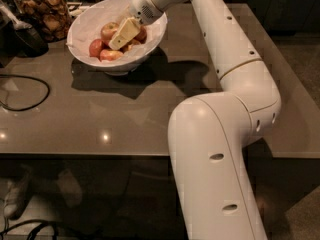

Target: Pick apple from white bowl

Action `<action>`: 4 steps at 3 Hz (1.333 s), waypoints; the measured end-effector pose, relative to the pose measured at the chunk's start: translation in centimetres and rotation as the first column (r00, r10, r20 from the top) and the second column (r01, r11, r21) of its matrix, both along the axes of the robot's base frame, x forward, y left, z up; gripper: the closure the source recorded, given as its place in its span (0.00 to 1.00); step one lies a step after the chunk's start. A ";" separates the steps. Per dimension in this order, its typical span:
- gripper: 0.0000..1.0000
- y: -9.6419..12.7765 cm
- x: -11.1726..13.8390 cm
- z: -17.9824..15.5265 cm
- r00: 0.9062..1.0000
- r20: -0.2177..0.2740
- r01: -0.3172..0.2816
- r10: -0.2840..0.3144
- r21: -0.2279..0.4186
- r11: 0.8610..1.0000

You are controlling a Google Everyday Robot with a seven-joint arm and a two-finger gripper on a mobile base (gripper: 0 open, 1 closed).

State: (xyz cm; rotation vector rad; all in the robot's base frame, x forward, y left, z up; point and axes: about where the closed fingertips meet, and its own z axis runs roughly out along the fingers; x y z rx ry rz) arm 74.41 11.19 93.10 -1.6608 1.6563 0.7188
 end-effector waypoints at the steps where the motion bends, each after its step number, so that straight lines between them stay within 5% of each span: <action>1: 0.25 0.0 0.1 -0.2 1.000 -0.002 0.000 0.000 0.000 1.000; 4: 0.90 0.0 0.1 -0.2 1.000 -0.002 0.000 0.000 0.001 1.000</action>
Offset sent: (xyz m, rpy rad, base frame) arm 0.0008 -0.0003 -0.0019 0.0005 0.0019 -0.0004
